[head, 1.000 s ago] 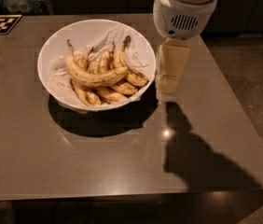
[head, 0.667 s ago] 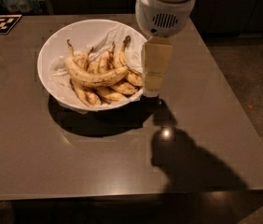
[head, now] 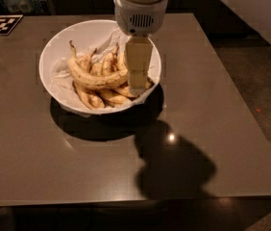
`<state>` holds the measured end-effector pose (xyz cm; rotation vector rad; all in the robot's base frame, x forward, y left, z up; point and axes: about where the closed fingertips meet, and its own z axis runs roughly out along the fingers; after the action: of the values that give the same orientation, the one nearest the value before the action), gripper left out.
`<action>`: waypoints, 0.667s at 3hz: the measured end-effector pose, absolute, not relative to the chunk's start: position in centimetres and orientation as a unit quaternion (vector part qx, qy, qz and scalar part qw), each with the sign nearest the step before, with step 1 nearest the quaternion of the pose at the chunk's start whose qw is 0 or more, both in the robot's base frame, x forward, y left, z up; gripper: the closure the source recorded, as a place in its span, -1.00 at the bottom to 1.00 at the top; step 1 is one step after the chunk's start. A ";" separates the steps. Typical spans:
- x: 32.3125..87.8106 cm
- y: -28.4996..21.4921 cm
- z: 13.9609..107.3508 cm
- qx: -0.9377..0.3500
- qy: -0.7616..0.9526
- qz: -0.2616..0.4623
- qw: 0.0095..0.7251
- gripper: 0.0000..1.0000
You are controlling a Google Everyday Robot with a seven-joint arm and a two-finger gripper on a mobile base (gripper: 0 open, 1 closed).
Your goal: Pick banana from white bowl
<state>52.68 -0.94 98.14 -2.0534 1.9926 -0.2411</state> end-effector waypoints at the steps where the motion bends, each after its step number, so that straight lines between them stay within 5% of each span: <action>1: 54.0 0.2 96.9 -0.717 0.683 -0.069 0.124 -1.00; 2: 55.3 1.2 96.0 -0.723 0.678 -0.058 0.117 -1.00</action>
Offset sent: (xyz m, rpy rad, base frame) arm 0.0315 0.0226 -0.0328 -0.0276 0.1311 0.0487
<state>55.30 1.24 96.00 -2.1181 1.9848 -0.1685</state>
